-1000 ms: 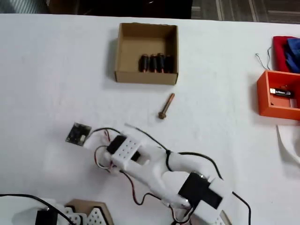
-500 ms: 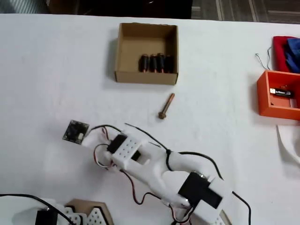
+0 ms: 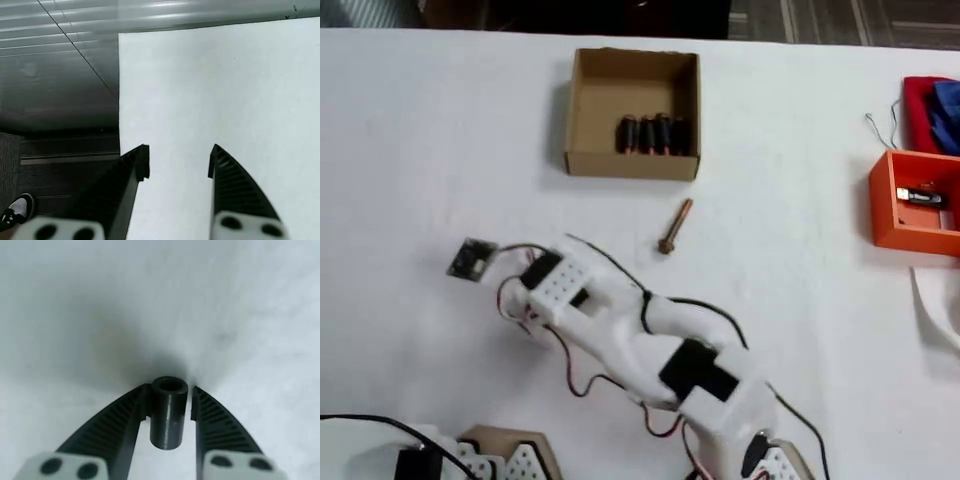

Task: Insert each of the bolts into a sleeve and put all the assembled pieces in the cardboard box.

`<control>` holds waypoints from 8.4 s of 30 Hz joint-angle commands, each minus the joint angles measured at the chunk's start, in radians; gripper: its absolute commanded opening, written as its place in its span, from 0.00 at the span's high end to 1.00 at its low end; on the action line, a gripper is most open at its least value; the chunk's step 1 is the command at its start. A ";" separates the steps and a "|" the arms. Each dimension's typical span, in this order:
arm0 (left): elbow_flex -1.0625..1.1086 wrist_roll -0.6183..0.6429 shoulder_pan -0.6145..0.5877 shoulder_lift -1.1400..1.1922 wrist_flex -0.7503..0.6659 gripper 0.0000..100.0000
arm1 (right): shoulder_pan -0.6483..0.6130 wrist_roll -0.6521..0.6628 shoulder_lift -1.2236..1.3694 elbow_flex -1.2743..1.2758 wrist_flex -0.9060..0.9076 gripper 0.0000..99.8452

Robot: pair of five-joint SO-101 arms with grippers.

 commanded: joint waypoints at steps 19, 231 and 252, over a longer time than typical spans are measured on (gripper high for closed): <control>-0.038 0.006 0.021 -0.018 -0.018 0.78 | 0.077 0.005 -0.016 -0.006 0.048 0.79; 1.187 0.990 1.766 -0.442 0.126 0.85 | 1.023 -0.341 -0.802 -0.517 0.157 0.98; 1.279 1.152 1.798 -0.298 0.072 0.85 | 0.989 -0.341 -0.800 -0.500 0.156 0.98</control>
